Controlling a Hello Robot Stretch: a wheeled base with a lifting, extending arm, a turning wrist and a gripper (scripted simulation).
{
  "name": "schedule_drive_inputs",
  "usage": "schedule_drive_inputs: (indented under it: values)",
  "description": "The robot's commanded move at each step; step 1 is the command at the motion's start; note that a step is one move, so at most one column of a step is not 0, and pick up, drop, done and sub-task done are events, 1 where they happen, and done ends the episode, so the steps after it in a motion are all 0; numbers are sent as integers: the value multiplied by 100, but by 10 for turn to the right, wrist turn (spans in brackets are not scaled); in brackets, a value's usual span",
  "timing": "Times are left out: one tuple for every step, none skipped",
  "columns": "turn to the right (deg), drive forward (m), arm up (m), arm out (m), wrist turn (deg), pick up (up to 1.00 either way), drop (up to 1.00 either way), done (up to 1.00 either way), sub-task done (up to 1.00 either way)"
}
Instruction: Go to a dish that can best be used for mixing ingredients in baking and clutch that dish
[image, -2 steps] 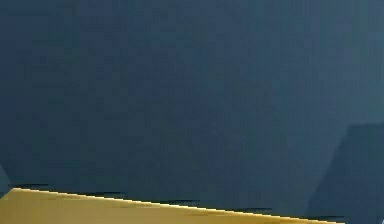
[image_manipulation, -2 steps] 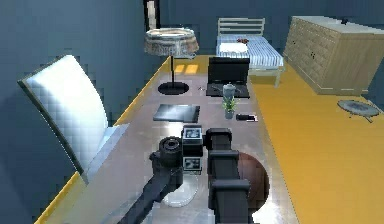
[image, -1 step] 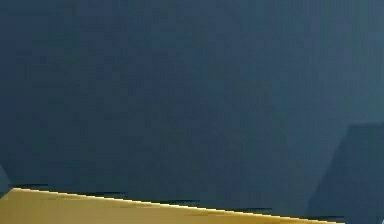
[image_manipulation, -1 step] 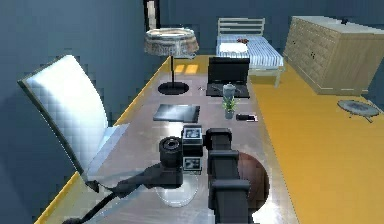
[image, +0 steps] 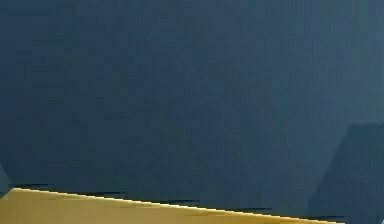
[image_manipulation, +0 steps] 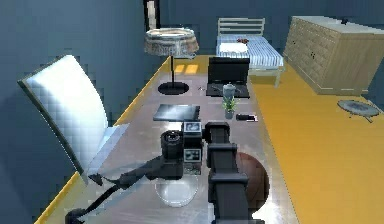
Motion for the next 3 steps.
schedule_drive_inputs:
  values:
    - [0, 0, 0, 0, 450, 0, 0, 0, 0]
    - [0, 0, 0, 0, 420, 0, 0, 0, 0]
    - [0, 0, -30, 0, 0, 0, 0, 0, 0]
